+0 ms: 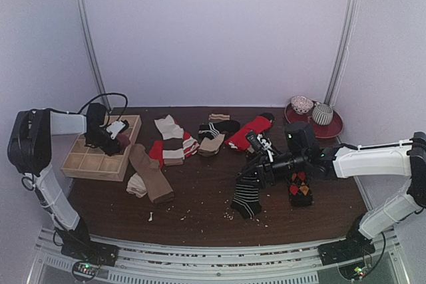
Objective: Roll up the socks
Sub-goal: Place a pair of socks in the storage box.
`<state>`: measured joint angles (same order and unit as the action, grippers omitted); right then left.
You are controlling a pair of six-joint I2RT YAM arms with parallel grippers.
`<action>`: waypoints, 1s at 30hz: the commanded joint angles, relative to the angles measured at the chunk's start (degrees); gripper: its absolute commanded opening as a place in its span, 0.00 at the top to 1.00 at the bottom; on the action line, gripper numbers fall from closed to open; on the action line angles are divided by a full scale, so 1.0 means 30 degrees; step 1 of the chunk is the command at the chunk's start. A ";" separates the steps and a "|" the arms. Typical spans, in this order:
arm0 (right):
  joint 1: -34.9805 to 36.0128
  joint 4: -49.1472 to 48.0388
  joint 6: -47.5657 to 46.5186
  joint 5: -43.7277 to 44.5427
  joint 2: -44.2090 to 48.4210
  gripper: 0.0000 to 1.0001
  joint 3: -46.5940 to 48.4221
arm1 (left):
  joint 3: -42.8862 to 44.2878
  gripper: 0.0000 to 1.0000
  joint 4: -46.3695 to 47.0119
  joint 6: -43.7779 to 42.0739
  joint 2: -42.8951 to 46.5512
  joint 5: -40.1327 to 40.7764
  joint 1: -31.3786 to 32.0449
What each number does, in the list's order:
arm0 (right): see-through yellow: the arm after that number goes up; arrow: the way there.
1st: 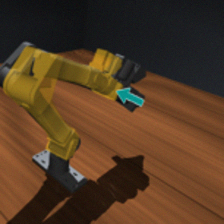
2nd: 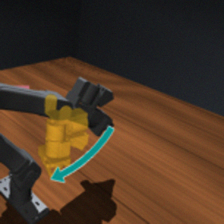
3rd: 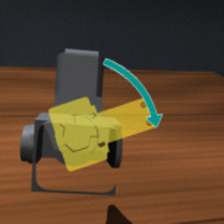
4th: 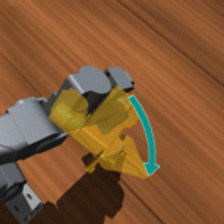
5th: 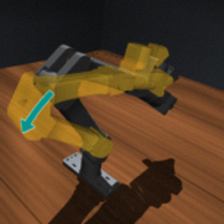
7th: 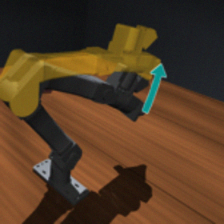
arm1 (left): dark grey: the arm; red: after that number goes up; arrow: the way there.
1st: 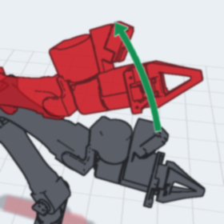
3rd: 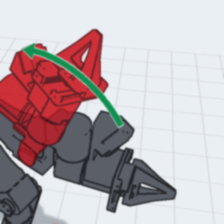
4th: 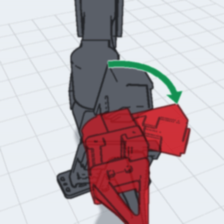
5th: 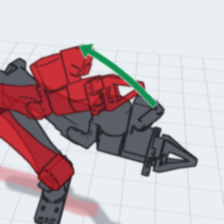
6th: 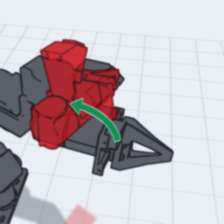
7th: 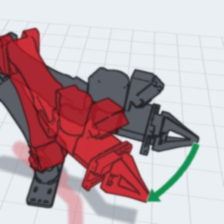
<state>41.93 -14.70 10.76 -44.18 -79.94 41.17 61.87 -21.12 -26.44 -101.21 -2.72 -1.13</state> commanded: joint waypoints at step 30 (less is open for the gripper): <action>0.0305 0.0037 -0.0098 -0.0038 0.0534 0.38 -0.0143 | 0.0762 0.61 -0.1785 0.1012 -0.1972 0.2406 -0.0325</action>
<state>42.44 -14.70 10.76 -44.18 -79.83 41.10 67.37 -21.39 -23.66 -106.37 1.63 -1.17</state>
